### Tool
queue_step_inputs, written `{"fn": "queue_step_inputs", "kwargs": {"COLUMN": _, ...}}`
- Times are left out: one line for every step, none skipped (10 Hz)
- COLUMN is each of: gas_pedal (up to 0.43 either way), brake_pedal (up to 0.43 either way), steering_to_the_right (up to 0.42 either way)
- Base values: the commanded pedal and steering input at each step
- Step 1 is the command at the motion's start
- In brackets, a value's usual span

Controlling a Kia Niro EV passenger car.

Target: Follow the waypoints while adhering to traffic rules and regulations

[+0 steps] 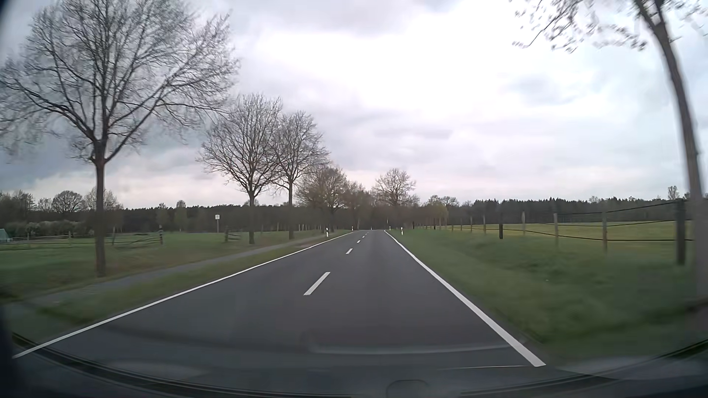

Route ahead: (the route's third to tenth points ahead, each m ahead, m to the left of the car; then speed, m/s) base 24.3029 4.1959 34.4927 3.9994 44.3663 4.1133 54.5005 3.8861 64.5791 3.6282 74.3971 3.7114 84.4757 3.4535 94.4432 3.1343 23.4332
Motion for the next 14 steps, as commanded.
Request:
{"fn": "queue_step_inputs", "kwargs": {"gas_pedal": 0.067, "brake_pedal": 0.0, "steering_to_the_right": -0.003}}
{"fn": "queue_step_inputs", "kwargs": {"gas_pedal": 0.059, "brake_pedal": 0.0, "steering_to_the_right": -0.003}}
{"fn": "queue_step_inputs", "kwargs": {"gas_pedal": 0.039, "brake_pedal": 0.0, "steering_to_the_right": -0.003}}
{"fn": "queue_step_inputs", "kwargs": {"gas_pedal": 0.039, "brake_pedal": 0.0, "steering_to_the_right": -0.003}}
{"fn": "queue_step_inputs", "kwargs": {"gas_pedal": 0.028, "brake_pedal": 0.0, "steering_to_the_right": -0.003}}
{"fn": "queue_step_inputs", "kwargs": {"gas_pedal": 0.028, "brake_pedal": 0.0, "steering_to_the_right": -0.003}}
{"fn": "queue_step_inputs", "kwargs": {"gas_pedal": 0.028, "brake_pedal": 0.0, "steering_to_the_right": -0.004}}
{"fn": "queue_step_inputs", "kwargs": {"gas_pedal": 0.02, "brake_pedal": 0.0, "steering_to_the_right": -0.004}}
{"fn": "queue_step_inputs", "kwargs": {"gas_pedal": 0.02, "brake_pedal": 0.0, "steering_to_the_right": -0.004}}
{"fn": "queue_step_inputs", "kwargs": {"gas_pedal": 0.02, "brake_pedal": 0.006, "steering_to_the_right": -0.004}}
{"fn": "queue_step_inputs", "kwargs": {"gas_pedal": 0.02, "brake_pedal": 0.0, "steering_to_the_right": -0.004}}
{"fn": "queue_step_inputs", "kwargs": {"gas_pedal": 0.02, "brake_pedal": 0.0, "steering_to_the_right": -0.004}}
{"fn": "queue_step_inputs", "kwargs": {"gas_pedal": 0.02, "brake_pedal": 0.0, "steering_to_the_right": -0.004}}
{"fn": "queue_step_inputs", "kwargs": {"gas_pedal": 0.047, "brake_pedal": 0.0, "steering_to_the_right": -0.002}}
